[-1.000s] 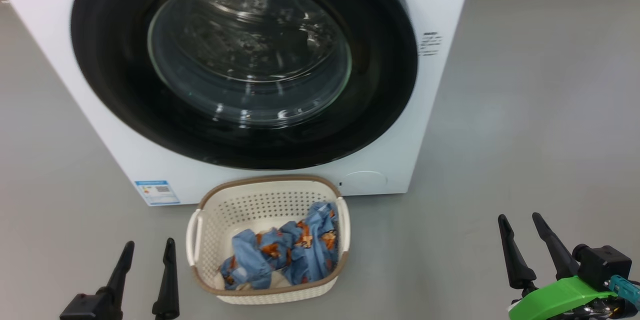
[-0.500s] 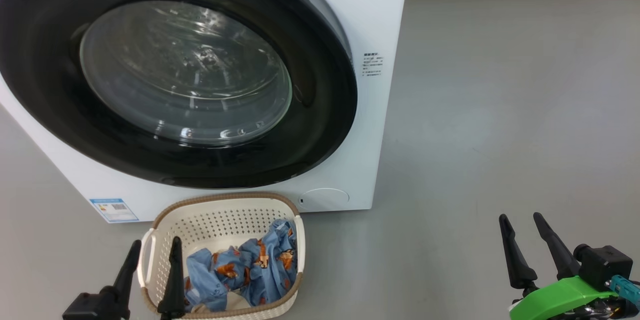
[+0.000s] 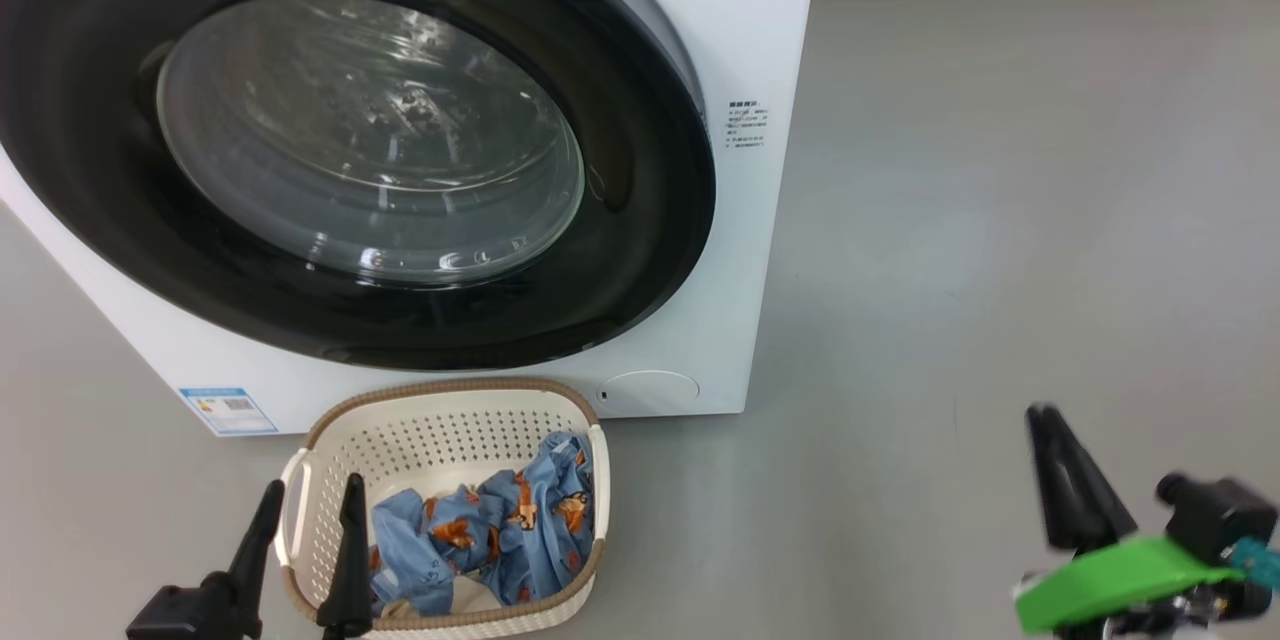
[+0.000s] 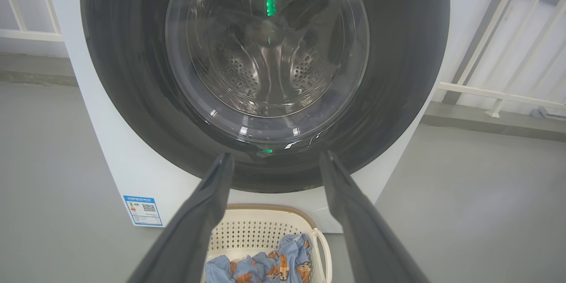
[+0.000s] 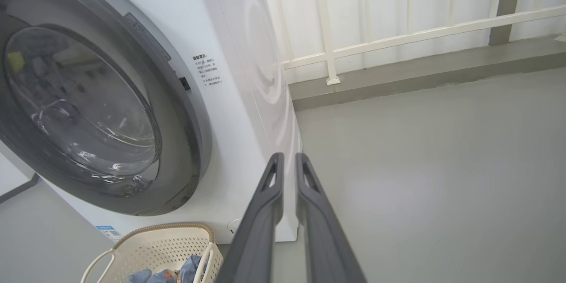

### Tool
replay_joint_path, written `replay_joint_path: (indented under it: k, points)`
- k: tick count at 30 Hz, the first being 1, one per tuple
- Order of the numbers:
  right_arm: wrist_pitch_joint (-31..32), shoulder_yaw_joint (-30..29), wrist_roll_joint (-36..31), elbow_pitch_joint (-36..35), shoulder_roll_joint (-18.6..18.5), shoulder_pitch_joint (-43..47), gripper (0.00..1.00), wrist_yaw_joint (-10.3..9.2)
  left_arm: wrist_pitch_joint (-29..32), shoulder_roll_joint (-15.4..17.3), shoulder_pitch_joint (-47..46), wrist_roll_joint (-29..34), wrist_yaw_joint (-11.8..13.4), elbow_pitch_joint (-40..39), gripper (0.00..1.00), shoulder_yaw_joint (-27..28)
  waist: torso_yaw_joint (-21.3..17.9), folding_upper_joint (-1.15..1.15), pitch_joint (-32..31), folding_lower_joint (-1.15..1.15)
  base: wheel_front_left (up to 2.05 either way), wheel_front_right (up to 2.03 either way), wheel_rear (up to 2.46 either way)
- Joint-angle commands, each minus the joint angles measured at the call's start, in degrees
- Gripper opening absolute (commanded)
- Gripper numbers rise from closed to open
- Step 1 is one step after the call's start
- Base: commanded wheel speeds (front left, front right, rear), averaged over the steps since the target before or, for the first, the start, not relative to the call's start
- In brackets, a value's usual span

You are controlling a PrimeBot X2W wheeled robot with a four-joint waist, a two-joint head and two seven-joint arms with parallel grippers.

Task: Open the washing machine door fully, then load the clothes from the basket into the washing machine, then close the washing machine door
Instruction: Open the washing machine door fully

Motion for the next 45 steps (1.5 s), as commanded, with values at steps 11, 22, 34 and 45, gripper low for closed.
replay_joint_path:
  k: [11,22,34,45]
  points:
    - [-0.69,0.29,23.46,-3.38,2.48,-12.60,0.00,0.09,-0.38,-0.01,-3.90,-0.99,-0.14,-1.79,1.00,0.50,0.97,0.00,2.55,0.00,0.00,0.00,0.00]
    - [-0.69,3.78,48.90,-3.56,-2.12,-27.96,0.00,0.09,-0.38,-0.36,-7.92,-1.69,-0.14,-1.97,1.00,-0.89,3.66,0.00,7.95,0.00,0.00,0.00,0.00]
    - [12.20,15.42,71.18,0.20,-9.36,-40.09,0.00,0.09,-0.38,-0.63,-11.43,-2.33,-0.14,-1.87,1.00,-2.65,6.64,0.00,12.19,0.00,0.00,0.00,0.00]
    - [25.15,14.02,75.13,3.74,-10.78,-44.06,0.00,0.09,-0.38,-0.76,-11.90,-2.95,-0.14,-2.06,1.00,-4.31,8.78,0.00,13.66,0.00,0.00,0.00,0.00]
